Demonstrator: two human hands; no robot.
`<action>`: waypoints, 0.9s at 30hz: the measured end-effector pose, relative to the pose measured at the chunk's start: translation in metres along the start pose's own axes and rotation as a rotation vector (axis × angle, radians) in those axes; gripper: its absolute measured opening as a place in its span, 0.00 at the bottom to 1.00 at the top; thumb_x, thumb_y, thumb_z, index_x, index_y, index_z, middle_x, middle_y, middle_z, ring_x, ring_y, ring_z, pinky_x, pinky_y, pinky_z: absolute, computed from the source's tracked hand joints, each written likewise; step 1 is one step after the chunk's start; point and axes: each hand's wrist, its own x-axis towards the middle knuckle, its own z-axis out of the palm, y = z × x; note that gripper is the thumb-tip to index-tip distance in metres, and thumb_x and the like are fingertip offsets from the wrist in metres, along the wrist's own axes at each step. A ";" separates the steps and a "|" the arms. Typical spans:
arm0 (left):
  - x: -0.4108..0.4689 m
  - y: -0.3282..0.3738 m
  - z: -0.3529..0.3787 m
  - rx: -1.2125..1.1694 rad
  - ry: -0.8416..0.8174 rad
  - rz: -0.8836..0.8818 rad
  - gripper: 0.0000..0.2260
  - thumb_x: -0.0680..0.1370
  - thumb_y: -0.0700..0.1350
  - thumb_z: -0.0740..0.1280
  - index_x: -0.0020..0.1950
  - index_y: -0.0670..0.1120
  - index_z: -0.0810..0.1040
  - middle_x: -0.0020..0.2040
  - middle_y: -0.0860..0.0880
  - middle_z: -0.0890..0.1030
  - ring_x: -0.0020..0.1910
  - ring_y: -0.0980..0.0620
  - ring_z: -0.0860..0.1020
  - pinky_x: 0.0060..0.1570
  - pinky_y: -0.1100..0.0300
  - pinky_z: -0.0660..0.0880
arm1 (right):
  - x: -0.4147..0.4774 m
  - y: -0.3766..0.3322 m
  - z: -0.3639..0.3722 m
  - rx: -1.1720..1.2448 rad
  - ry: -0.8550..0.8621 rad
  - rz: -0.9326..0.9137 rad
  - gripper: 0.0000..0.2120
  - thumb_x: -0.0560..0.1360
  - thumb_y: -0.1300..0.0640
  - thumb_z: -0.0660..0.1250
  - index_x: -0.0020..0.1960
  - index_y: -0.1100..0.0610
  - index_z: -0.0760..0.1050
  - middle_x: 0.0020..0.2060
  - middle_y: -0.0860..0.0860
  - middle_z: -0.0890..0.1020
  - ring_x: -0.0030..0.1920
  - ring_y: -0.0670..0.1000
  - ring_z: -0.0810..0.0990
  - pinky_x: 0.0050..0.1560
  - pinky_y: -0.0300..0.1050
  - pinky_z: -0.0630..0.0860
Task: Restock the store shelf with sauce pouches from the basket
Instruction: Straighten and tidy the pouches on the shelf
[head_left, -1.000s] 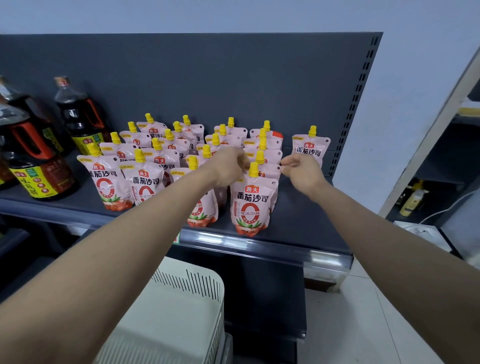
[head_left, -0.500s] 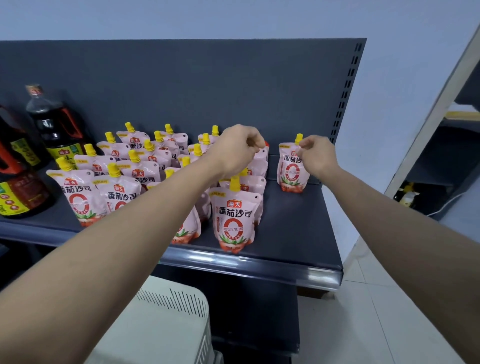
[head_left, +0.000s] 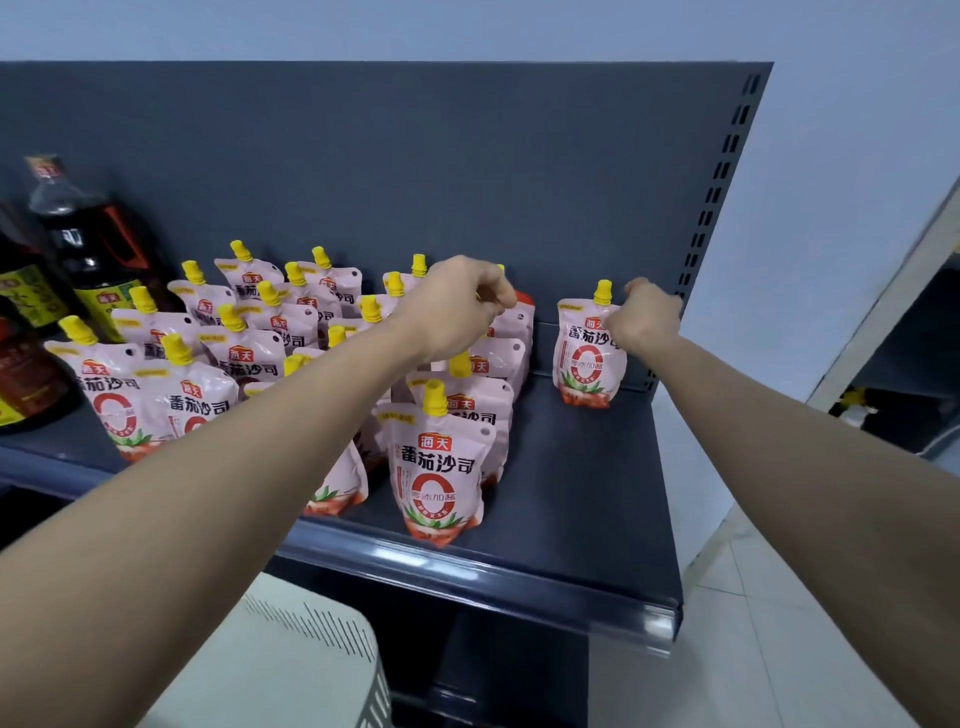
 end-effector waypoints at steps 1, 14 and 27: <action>0.002 -0.001 0.001 0.002 0.005 -0.003 0.09 0.77 0.34 0.61 0.51 0.39 0.80 0.51 0.43 0.83 0.50 0.47 0.80 0.48 0.62 0.76 | 0.003 0.001 0.001 -0.007 -0.007 0.009 0.16 0.75 0.62 0.63 0.63 0.62 0.72 0.58 0.61 0.78 0.67 0.62 0.66 0.59 0.54 0.72; 0.007 -0.006 0.004 0.046 -0.029 -0.030 0.10 0.78 0.33 0.60 0.53 0.39 0.80 0.53 0.45 0.82 0.49 0.55 0.76 0.48 0.68 0.70 | 0.004 0.008 0.010 0.072 0.064 -0.056 0.09 0.76 0.66 0.63 0.50 0.63 0.81 0.46 0.61 0.84 0.46 0.61 0.82 0.39 0.46 0.74; -0.010 -0.007 -0.014 0.143 -0.050 0.047 0.11 0.77 0.33 0.60 0.53 0.40 0.81 0.46 0.51 0.78 0.46 0.55 0.75 0.45 0.69 0.68 | -0.036 -0.021 -0.035 0.159 0.179 -0.177 0.09 0.76 0.61 0.63 0.47 0.63 0.81 0.43 0.60 0.84 0.39 0.56 0.78 0.38 0.45 0.73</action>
